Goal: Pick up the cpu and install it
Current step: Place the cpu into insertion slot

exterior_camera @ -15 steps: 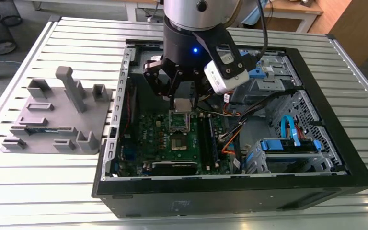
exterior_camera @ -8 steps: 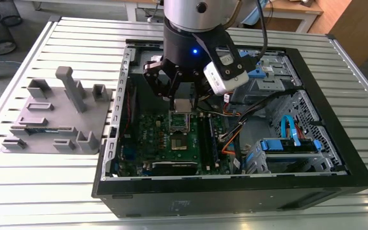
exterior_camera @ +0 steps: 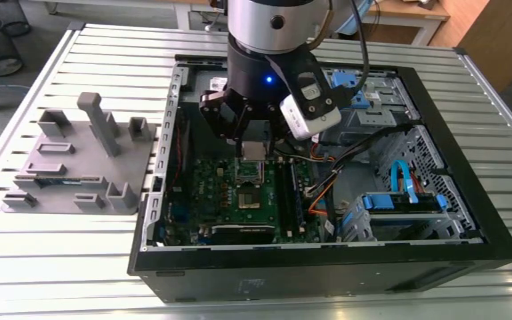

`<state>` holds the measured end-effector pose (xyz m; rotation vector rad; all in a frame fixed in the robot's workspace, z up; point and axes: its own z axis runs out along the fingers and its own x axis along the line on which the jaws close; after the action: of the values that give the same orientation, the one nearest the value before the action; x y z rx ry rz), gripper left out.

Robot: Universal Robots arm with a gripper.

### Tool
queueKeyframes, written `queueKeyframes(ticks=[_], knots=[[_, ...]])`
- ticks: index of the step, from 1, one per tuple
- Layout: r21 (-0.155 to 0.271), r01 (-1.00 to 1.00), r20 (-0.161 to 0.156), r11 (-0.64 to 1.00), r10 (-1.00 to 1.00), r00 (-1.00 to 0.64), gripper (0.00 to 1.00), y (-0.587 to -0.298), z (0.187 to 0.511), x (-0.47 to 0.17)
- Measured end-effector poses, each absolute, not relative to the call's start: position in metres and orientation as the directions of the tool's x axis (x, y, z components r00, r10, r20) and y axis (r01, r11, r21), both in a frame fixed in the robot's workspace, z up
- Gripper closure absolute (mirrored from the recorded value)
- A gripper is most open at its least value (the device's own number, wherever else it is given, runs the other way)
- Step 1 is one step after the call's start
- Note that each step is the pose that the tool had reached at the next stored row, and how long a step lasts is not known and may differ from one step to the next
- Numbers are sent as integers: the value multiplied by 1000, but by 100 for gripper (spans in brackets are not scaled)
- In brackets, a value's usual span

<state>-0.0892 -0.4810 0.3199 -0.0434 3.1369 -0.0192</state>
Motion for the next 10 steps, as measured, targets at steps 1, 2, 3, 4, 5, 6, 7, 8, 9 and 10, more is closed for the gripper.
queueKeyframes(ticks=[1,2,3,4,5,6,7,8,9,10], knots=[[-12,-23,-4,1000,-23,-1000,53,-481,319,-89],[-12,-18,-4,1000,-18,-1000,53,-481,317,-89],[-13,-14,-4,1000,-14,-1000,53,-481,316,-89],[-13,-11,-4,1000,-11,-1000,53,-481,315,-89],[-13,-8,-4,1000,-8,-1000,53,-481,313,-89],[-13,-7,-4,1000,-7,-1000,53,-481,312,-89],[-13,-6,-4,1000,-6,-1000,53,-481,310,-89],[-12,-6,-4,1000,-6,-1000,53,-481,308,-89],[-12,-5,-4,1000,-5,-1000,53,-481,306,-89],[-13,-4,-4,1000,-4,-1000,53,-481,305,-89]])
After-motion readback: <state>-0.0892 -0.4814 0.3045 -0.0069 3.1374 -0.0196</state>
